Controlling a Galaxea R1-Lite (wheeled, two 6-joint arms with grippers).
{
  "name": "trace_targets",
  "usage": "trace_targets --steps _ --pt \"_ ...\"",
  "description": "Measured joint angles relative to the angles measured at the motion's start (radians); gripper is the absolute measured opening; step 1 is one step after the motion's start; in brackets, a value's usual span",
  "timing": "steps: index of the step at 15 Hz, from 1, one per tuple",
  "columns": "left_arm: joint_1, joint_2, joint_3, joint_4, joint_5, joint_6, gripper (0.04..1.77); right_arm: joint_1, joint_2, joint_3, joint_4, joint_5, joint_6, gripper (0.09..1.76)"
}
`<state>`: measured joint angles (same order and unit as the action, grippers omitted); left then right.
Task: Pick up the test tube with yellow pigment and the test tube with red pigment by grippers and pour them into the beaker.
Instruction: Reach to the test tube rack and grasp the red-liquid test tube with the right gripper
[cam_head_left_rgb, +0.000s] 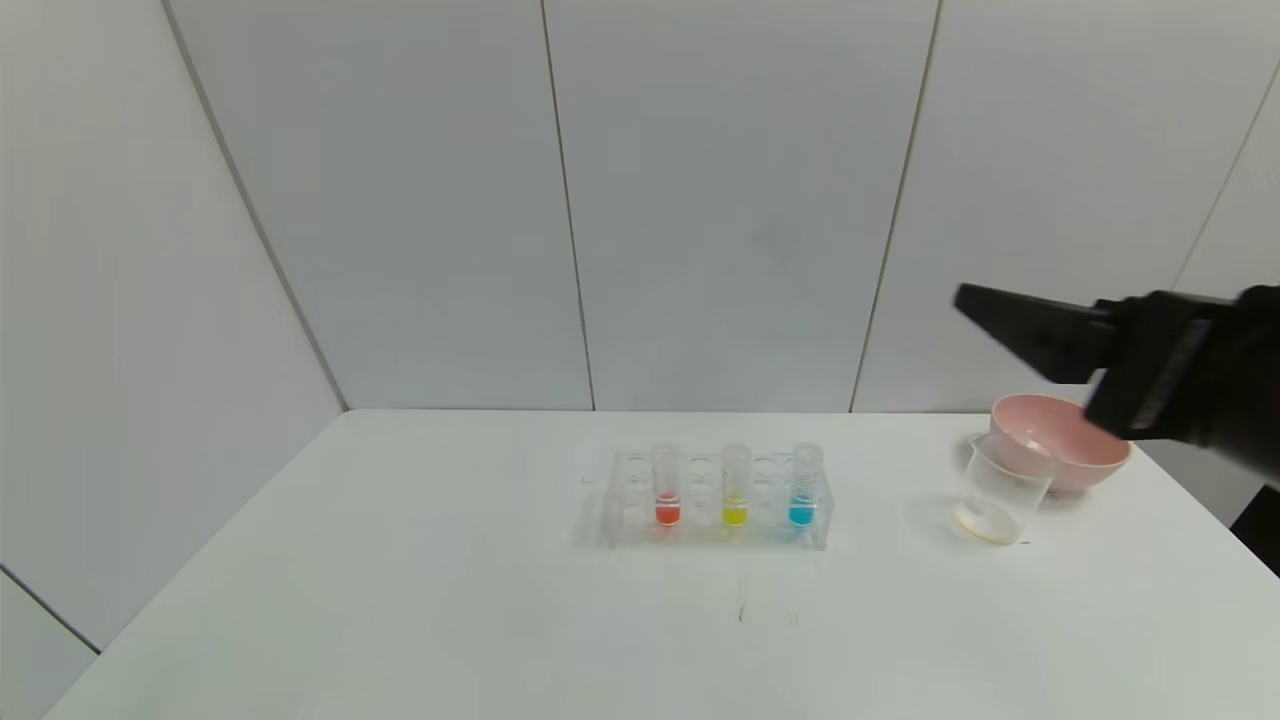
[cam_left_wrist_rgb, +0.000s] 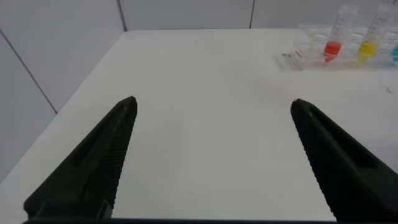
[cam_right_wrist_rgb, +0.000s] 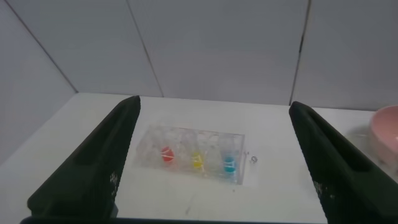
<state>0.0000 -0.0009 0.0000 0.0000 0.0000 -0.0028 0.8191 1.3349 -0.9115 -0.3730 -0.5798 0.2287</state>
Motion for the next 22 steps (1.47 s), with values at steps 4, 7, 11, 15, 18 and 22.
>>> trace_targets --steps 4,7,11,15,18,22 --pt "0.0 0.0 0.0 0.0 0.0 0.0 1.76 0.19 0.323 -0.021 -0.336 -0.199 0.013 1.71" --pt "0.0 0.0 0.0 0.0 0.0 0.0 1.76 0.256 0.544 -0.069 -0.47 -0.278 0.015 1.71" --pt "0.0 0.0 0.0 0.0 0.0 0.0 1.76 0.28 0.767 -0.191 -0.505 -0.296 0.02 1.71" --pt "0.0 0.0 0.0 0.0 0.0 0.0 1.76 0.244 0.917 -0.304 -0.509 -0.296 0.024 1.71" --pt "0.0 0.0 0.0 0.0 0.0 0.0 1.76 0.191 0.999 -0.37 -0.506 -0.288 0.038 1.71" --pt "0.0 0.0 0.0 0.0 0.0 0.0 1.76 0.128 1.08 -0.466 -0.489 -0.214 0.033 1.71"
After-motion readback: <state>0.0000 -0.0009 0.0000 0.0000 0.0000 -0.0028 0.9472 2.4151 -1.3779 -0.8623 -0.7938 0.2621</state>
